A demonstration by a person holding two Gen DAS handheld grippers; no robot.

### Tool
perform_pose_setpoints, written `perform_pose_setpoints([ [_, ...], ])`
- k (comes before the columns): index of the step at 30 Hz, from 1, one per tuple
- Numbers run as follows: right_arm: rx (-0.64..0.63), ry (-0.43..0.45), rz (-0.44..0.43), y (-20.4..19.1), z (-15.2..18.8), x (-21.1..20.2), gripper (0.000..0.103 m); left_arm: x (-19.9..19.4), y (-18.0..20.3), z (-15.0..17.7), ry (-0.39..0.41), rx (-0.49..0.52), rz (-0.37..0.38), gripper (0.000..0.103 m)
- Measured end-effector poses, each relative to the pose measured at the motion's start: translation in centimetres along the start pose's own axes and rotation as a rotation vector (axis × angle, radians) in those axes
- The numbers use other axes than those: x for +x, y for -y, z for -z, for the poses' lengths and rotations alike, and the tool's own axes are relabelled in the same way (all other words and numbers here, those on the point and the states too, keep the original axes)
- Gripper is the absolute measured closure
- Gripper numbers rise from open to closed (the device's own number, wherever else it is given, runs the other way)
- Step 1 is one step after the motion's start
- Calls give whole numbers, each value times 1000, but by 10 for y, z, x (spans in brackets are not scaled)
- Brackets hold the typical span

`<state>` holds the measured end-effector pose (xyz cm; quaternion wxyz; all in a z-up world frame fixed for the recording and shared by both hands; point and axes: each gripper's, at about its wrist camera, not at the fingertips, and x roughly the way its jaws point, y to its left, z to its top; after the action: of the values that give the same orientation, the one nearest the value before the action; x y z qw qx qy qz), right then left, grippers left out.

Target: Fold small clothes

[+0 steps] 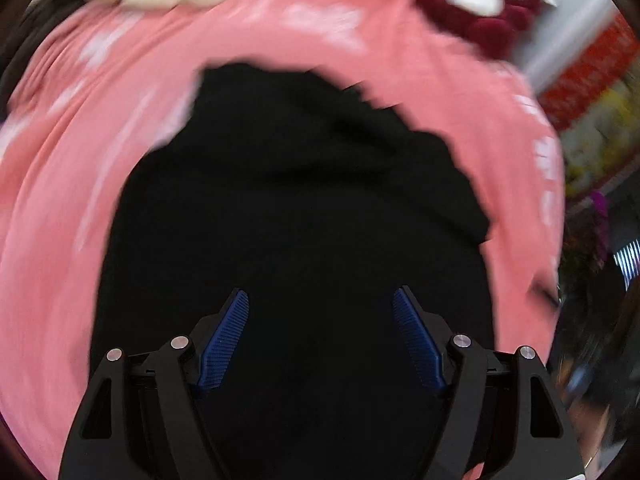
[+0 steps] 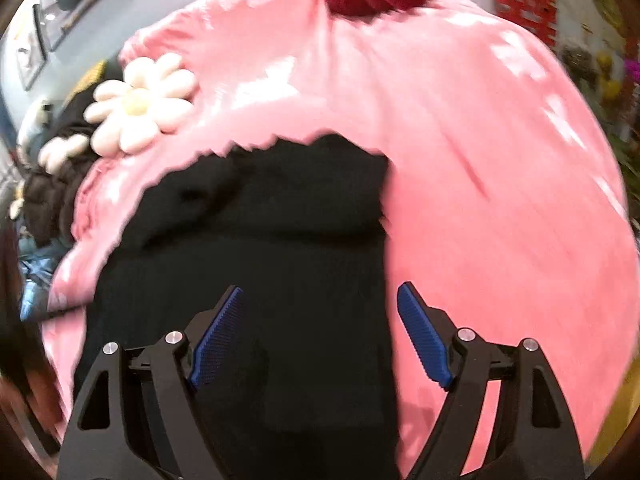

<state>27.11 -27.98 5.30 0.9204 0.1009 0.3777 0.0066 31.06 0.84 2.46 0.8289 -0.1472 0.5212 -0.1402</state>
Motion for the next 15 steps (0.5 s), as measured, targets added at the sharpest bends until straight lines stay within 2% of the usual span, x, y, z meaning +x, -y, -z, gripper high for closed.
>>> perform_pose_setpoints([
  [3,-142,27,-14,-44,-35,38,26,-5,-26,23,0,-39,-72,30],
  [5,-250,33,17,-79,-56,72,27,-10,-42,40,17,-35,-105,30],
  [8,-388,5,36,-129,-75,118,27,-14,-48,57,60,25,-117,30],
  [10,-452,-44,48,-153,-78,145,27,-15,-47,68,83,87,-142,29],
  [11,-502,-73,86,-168,-78,164,28,-15,-46,72,92,108,-152,28],
  [13,-539,-141,105,-178,-78,186,60,-14,-46,79,109,141,-167,28],
  [14,-502,-166,75,-176,-83,192,95,-14,-45,81,116,158,-170,27],
  [15,-394,-137,26,-164,-96,183,95,-14,-44,82,117,174,-172,27],
])
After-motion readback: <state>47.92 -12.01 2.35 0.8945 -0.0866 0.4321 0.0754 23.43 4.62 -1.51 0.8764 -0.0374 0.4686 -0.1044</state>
